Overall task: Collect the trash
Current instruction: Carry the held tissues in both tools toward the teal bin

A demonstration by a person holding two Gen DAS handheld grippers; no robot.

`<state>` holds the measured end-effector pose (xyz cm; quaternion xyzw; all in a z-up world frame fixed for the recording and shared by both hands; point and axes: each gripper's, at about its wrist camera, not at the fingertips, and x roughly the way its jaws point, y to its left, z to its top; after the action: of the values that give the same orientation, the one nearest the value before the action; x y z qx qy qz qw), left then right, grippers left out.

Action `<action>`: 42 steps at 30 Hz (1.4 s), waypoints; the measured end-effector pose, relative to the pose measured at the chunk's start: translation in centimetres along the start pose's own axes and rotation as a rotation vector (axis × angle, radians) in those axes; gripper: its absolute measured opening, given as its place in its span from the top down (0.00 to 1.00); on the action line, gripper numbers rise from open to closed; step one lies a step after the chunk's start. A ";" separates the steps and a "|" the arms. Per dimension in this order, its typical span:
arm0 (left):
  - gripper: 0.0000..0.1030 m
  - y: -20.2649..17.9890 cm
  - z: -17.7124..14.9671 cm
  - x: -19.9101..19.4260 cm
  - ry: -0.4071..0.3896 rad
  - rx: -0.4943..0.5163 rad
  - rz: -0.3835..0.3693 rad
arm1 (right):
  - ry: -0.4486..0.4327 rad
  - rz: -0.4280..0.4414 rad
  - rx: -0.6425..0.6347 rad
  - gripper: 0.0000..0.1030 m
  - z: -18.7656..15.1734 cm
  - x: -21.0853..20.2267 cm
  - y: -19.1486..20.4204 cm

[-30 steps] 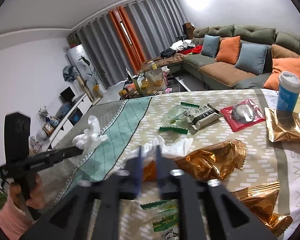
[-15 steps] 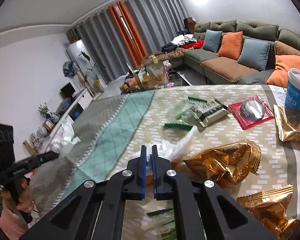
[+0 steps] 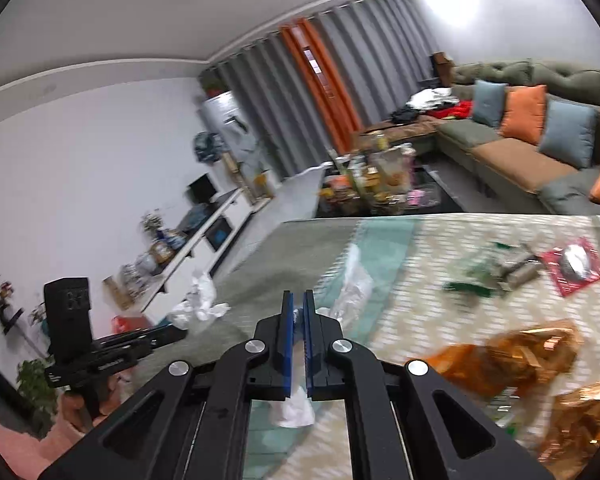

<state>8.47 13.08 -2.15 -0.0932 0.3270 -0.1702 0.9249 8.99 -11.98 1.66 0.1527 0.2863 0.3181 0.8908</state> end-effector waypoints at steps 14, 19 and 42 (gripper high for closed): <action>0.90 7.5 -1.8 -7.0 -0.067 -0.120 0.196 | 0.122 0.260 -0.091 0.95 0.5 9.5 9.1; 0.90 10.3 -2.2 -8.8 -0.085 -0.173 0.267 | 0.150 0.323 -0.108 0.95 1.0 12.6 11.9; 0.90 20.6 -5.3 -9.4 -0.022 -0.365 0.428 | 0.348 0.437 -0.149 0.95 -1.4 25.5 20.7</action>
<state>3.45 35.37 -6.71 -0.1890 0.3547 0.0917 0.9111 14.37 20.41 -0.54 0.0879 0.3710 0.5442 0.7473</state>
